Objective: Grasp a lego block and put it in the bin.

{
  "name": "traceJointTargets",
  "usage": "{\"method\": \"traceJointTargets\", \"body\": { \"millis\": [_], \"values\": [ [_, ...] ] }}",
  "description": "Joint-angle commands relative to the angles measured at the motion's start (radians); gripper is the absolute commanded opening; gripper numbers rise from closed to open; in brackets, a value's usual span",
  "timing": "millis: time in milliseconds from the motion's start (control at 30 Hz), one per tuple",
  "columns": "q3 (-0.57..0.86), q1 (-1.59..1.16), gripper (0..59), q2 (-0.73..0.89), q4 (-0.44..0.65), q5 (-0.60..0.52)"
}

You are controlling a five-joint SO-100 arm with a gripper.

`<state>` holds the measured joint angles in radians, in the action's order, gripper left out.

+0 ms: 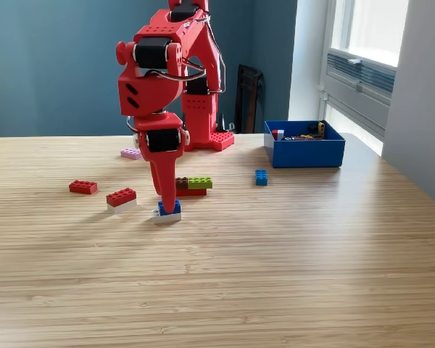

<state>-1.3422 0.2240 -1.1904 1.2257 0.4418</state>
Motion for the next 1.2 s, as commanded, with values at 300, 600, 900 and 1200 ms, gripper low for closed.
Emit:
{"method": "traceJointTargets", "body": {
  "millis": [300, 600, 900, 1200],
  "values": [
    [0.144, -0.055, 20.8, 0.091, -0.002, -0.06],
    [0.184, -0.054, 5.1, 0.147, -0.002, -0.091],
    [0.256, -0.069, 0.0, 0.141, 0.064, -0.221],
    [0.321, -0.137, 0.0, 0.133, 0.253, -0.402]
  ]
}}
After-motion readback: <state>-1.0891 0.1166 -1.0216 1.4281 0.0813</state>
